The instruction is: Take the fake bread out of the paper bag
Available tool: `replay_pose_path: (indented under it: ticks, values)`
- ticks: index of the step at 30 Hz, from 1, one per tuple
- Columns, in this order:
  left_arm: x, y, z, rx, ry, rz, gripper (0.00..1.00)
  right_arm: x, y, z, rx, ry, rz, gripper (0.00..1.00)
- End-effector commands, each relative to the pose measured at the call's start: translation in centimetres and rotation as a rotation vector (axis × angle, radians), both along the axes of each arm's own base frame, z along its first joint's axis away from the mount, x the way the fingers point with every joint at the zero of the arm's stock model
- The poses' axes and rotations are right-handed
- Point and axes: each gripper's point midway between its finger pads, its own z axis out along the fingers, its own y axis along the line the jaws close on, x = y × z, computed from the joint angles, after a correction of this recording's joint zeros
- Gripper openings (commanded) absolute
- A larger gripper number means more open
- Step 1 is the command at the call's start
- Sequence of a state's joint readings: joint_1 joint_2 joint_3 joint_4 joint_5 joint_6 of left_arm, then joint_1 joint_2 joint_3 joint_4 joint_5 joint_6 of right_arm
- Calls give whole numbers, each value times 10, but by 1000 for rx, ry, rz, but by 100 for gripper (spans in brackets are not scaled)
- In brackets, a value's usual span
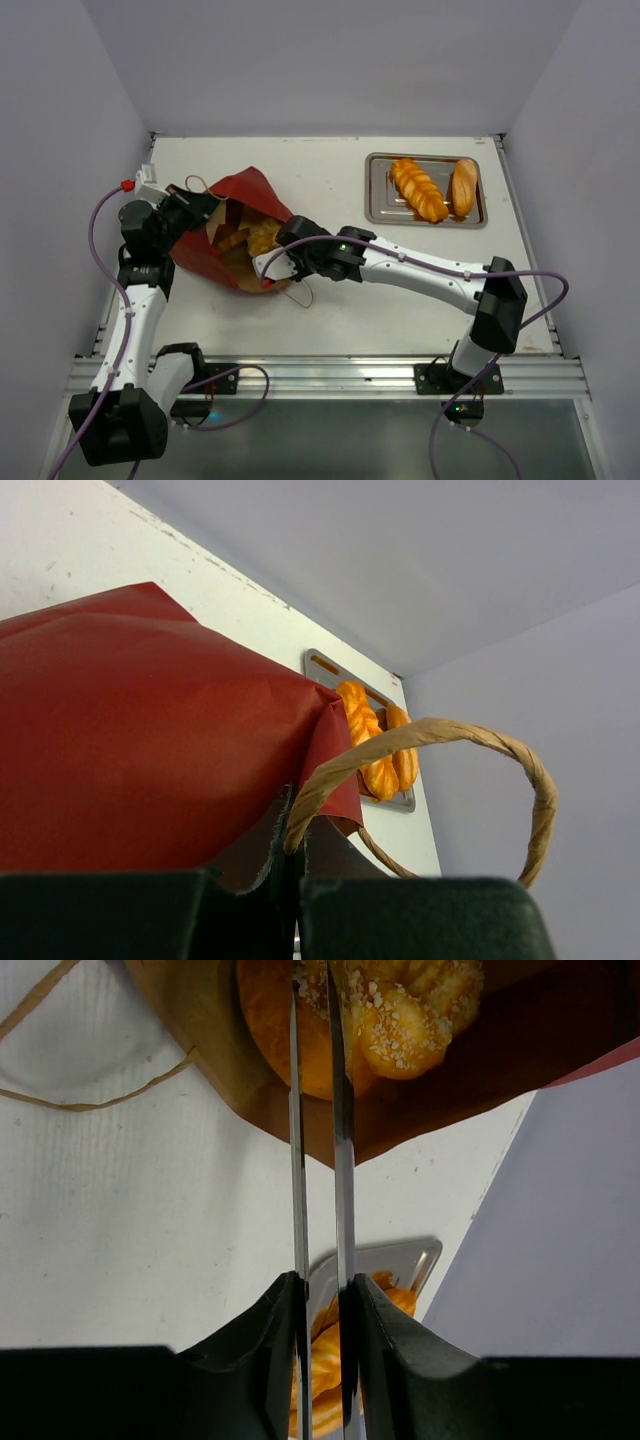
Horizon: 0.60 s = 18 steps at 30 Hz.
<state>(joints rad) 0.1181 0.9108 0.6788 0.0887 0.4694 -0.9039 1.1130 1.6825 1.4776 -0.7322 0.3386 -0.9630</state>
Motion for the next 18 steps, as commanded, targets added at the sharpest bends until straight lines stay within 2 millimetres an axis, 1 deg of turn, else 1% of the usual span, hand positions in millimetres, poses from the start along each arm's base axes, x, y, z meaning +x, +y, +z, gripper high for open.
replay_pose_path:
  ticks: [1, 4, 7, 8, 15, 18]
  values:
    - [0, -3, 11, 3, -47, -28, 0, 6, 1, 23, 38, -52, -51, 26]
    - [0, -2, 7, 4, -40, -25, 0, 5, 0, 29, 57, -51, -60, 14]
    - [0, -2, 6, 5, -38, -22, 0, 3, 0, 37, 91, -44, -68, 7]
    - [0, -2, 5, 4, -34, -23, 0, 2, 0, 38, 100, -37, -73, 0]
    - [0, -1, 6, 5, -39, -19, 0, -9, 3, 55, 198, 3, -63, 0]
    - [1, 0, 7, 6, -36, -13, 0, -18, 5, 65, 245, 44, -48, 0]
